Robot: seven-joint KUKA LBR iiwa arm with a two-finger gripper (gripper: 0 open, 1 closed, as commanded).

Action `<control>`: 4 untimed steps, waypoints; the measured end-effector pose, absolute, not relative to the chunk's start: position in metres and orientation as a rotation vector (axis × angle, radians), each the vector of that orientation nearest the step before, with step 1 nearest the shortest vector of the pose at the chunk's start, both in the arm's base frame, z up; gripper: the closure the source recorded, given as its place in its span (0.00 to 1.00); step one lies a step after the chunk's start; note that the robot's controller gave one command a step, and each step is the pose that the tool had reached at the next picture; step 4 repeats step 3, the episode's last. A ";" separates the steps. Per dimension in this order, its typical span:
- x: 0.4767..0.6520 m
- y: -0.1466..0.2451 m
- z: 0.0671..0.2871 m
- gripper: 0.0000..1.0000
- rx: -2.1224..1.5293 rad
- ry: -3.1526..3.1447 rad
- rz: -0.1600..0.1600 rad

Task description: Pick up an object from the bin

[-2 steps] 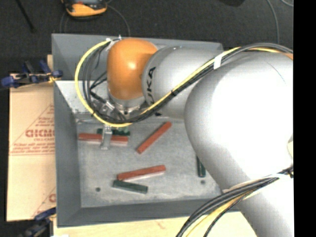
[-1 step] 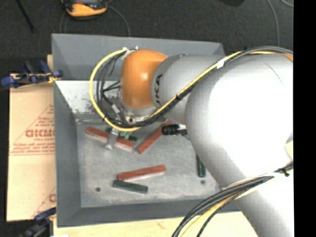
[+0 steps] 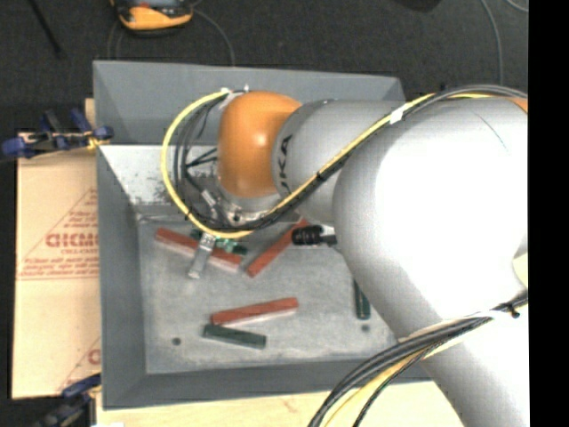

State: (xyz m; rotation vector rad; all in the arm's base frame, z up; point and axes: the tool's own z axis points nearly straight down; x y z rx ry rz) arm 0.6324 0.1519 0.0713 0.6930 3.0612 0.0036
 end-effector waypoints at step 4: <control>0.633 0.156 0.119 1.00 0.707 3.066 -0.003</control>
Offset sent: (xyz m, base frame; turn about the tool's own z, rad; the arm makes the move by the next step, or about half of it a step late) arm 0.0000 0.0000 0.0000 0.0000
